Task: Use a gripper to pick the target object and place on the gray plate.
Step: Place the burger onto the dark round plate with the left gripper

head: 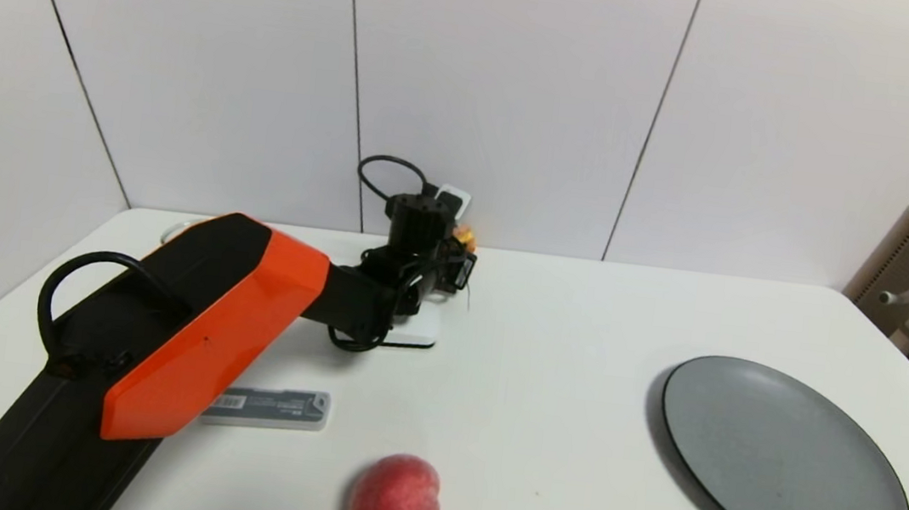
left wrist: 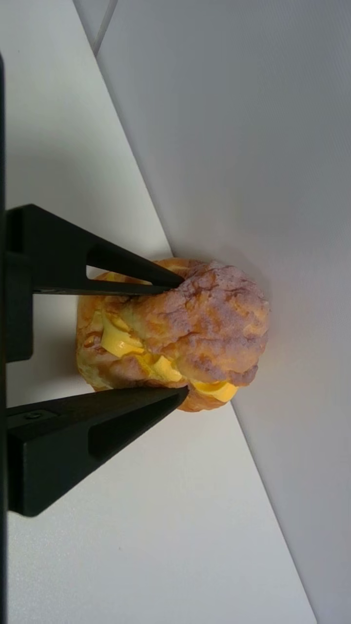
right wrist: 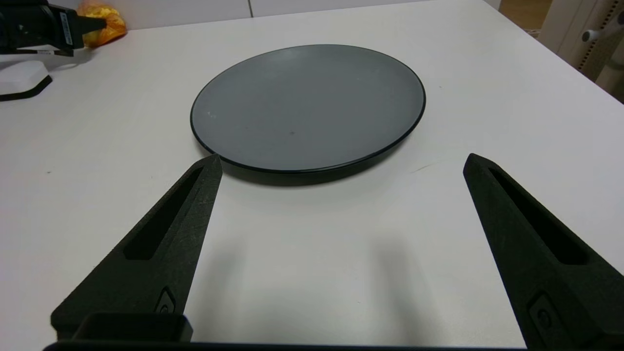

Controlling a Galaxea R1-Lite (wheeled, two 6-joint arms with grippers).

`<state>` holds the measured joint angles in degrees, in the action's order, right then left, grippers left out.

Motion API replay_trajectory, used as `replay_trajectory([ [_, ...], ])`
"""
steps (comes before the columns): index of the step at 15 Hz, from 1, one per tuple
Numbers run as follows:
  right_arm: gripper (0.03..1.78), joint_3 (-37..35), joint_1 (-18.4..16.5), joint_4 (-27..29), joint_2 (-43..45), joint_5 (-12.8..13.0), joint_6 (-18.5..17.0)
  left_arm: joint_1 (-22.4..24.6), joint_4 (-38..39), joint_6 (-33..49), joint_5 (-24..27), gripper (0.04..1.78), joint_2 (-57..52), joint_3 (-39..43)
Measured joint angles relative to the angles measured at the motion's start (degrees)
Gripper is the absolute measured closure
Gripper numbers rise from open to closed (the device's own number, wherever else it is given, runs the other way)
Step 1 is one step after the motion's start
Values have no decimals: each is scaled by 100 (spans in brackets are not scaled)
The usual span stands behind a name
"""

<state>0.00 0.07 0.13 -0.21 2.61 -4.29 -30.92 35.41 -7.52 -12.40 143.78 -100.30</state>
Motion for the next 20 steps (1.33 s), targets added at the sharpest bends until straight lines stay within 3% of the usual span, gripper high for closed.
replay_trajectory([
  [5, 10, 0, 0, 0, 0, 2, 0, -74, 0, 2, 0, 123, -229, 168],
  [10, 10, 0, 0, -4, 0, 2, 0, -351, -13, 2, 33, 123, -883, 944],
  [15, 10, 0, 0, 0, 0, 2, 0, -1014, -110, -16, 48, 123, -1492, 1313],
  [20, 10, 0, 0, -2, 0, 2, 0, -1818, -229, 39, 215, 123, -1440, 794],
])
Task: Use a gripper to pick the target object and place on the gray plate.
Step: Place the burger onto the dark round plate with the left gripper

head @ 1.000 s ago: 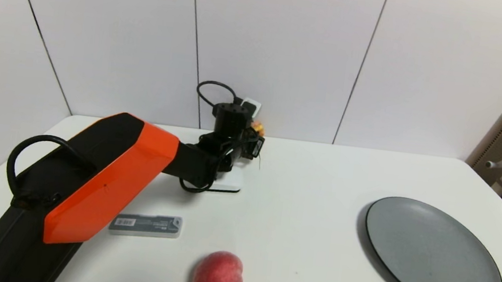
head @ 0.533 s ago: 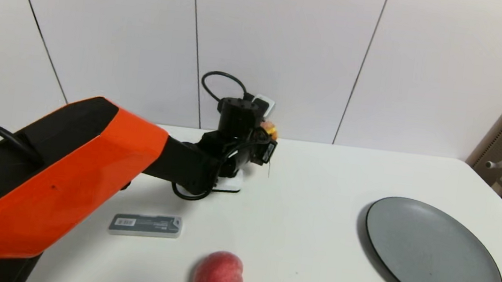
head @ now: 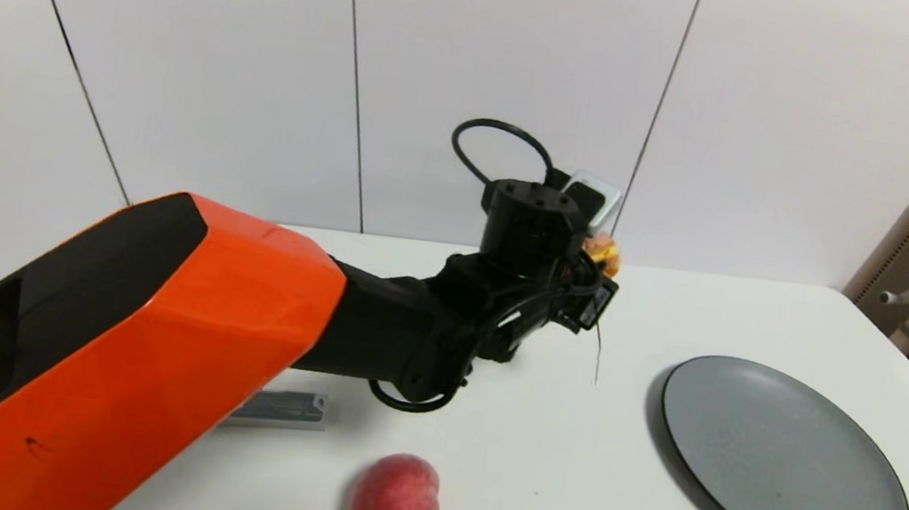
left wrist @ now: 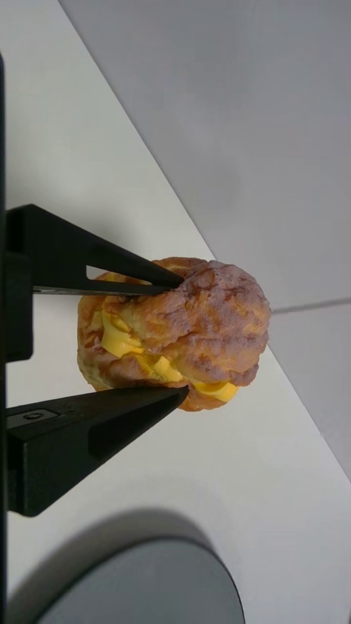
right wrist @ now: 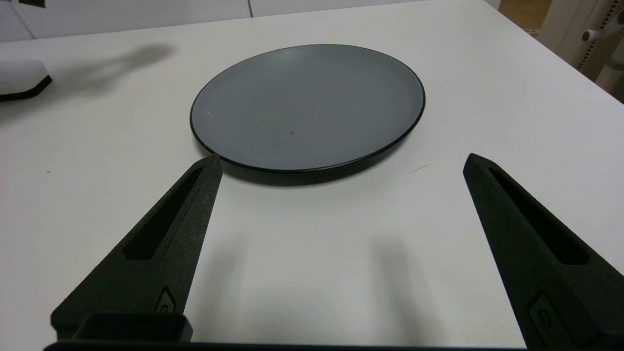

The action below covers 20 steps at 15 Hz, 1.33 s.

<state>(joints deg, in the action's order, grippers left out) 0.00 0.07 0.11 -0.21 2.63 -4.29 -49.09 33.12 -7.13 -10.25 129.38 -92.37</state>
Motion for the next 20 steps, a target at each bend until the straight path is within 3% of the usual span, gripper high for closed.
replay_trajectory([
  [9, 10, 0, 0, -1, 0, 0, 0, -1041, -1209, 22, 1030, 123, 984, -1929],
  [19, 10, 0, 0, 0, 0, 0, 0, -1417, -1257, 6, 1052, 123, 1381, -2057],
  [20, 10, 0, 0, 2, 0, -2, 2, -1421, -1257, 5, 1050, 113, 1392, -2057],
])
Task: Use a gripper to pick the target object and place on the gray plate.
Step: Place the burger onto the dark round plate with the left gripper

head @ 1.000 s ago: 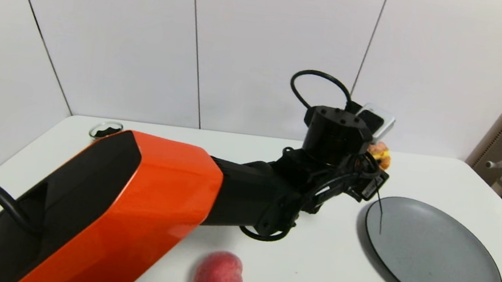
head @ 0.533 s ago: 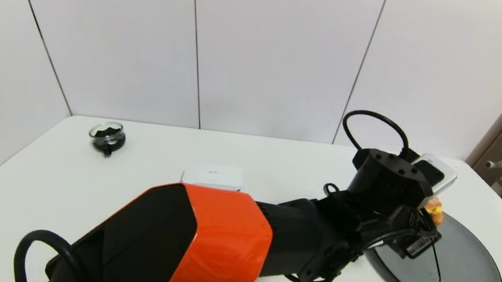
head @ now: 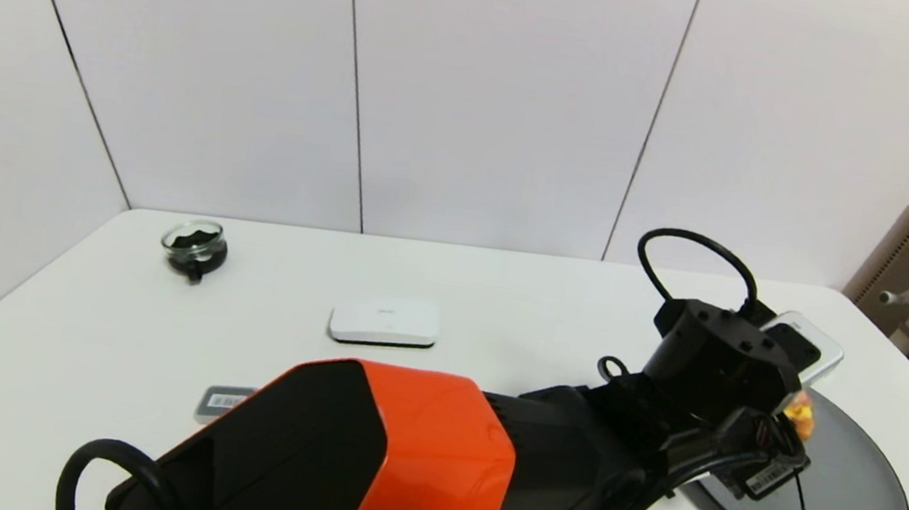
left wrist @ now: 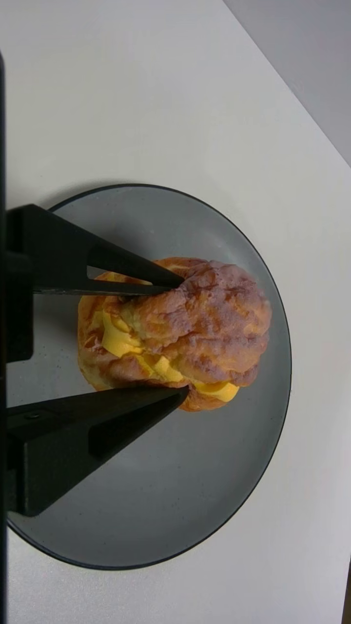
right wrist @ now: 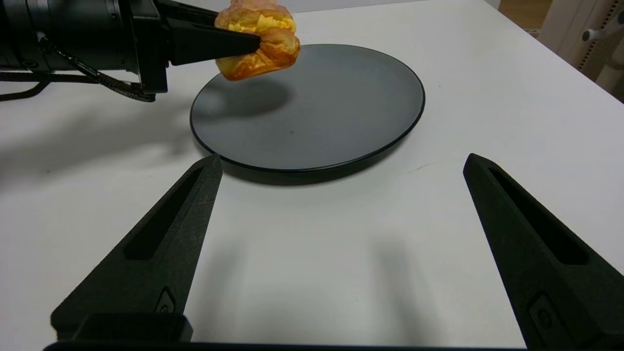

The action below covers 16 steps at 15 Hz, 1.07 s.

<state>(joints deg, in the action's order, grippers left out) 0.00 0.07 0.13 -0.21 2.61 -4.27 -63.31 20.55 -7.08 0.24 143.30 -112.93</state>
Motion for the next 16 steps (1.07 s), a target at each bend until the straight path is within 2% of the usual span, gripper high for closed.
replay_trajectory([
  [4, 10, 0, 0, 0, 0, 2, 0, -17, -9, -27, -2, 71, 20, 0],
  [7, 10, 0, 0, -2, 0, 2, 0, -20, -7, -11, -6, 52, 24, 0],
  [11, 10, 0, 0, -4, 0, 2, -2, -15, -9, -9, -11, 36, 26, 9],
  [16, 10, 0, 0, -2, 0, -2, 0, -11, -138, 23, -11, 24, -123, 124],
])
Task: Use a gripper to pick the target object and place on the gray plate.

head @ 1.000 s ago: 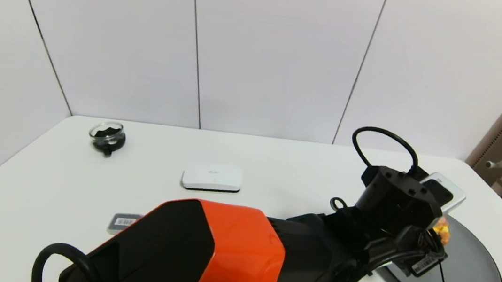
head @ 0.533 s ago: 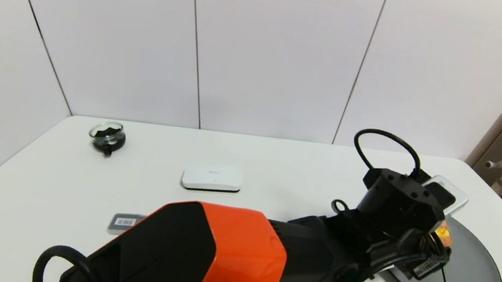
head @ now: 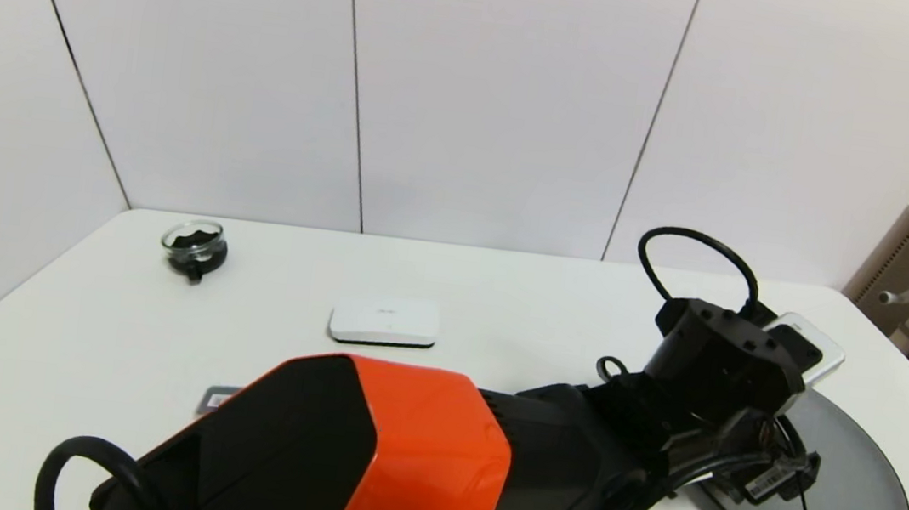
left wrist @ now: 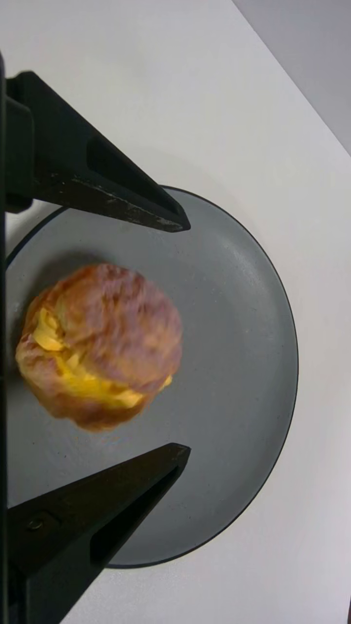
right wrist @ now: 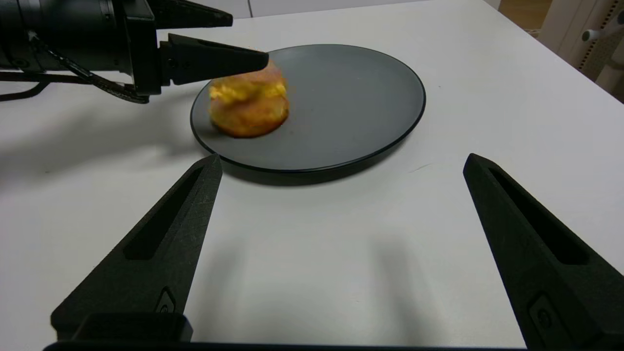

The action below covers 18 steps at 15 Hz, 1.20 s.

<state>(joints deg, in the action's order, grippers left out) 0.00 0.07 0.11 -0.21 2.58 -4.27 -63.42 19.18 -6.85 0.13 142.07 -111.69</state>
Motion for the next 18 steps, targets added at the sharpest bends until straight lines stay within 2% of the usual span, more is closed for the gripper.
replay_trajectory([
  [3, 10, 0, 0, 2, 0, 5, -2, 188, -113, -50, -24, 20, -371, 467],
  [7, 10, 0, 0, 5, 0, 6, -2, 818, -113, -133, -44, 17, -1136, 1512],
  [12, 10, 0, 0, 2, 0, 5, 0, 1832, -66, -185, -46, 15, -2465, 3176],
  [18, 10, 0, 0, 0, 0, 5, -2, 2787, -50, -177, -46, 13, -4515, 5324],
])
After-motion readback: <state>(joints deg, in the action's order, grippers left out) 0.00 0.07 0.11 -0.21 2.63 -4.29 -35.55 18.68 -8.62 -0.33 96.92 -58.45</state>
